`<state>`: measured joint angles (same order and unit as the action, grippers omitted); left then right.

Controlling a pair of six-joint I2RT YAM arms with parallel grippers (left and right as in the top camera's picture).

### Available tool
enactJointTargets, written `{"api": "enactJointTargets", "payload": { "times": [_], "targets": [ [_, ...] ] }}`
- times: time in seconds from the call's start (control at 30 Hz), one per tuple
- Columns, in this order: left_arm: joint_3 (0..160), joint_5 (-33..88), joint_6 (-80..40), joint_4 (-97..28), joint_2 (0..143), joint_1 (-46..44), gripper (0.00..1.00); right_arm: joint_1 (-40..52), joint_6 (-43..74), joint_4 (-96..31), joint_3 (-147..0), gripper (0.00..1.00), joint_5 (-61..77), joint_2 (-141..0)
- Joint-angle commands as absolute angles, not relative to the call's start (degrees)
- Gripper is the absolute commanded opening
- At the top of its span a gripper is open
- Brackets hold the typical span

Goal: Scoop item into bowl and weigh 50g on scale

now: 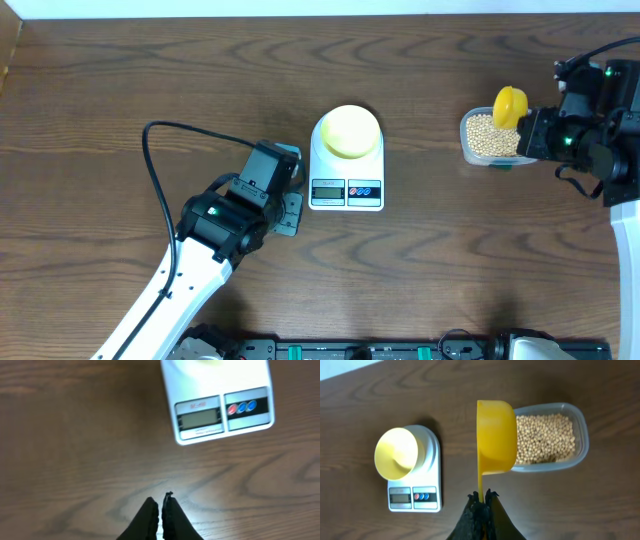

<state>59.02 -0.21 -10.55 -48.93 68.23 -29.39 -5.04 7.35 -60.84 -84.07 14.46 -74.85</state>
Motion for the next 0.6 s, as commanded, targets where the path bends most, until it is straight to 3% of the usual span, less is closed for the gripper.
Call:
{"api": "enactJointTargets", "payload": {
  "times": [0.0, 0.13, 0.33, 0.57],
  "targets": [
    [59.13, 7.11, -10.83, -45.65, 68.47, -29.17, 0.07, -5.21, 6.57, -59.44, -85.32, 0.01, 13.58, -74.28],
    [59.13, 14.37, -10.81, -38.76, 68.51, -29.23, 0.07, -5.21, 6.55, -57.17, -85.32, 0.01, 13.54, -74.28],
    [59.13, 13.50, -10.48, -38.30, 71.42, -31.11, 0.07, -5.21, 6.57, -53.43, -85.32, 0.01, 12.56, -74.28],
    [59.33, 8.75, -0.40, -37.65, 80.07, -37.95, 0.07, -5.21, 6.63, -53.65, -85.32, 0.01, 13.06, -74.28]
  ]
}}
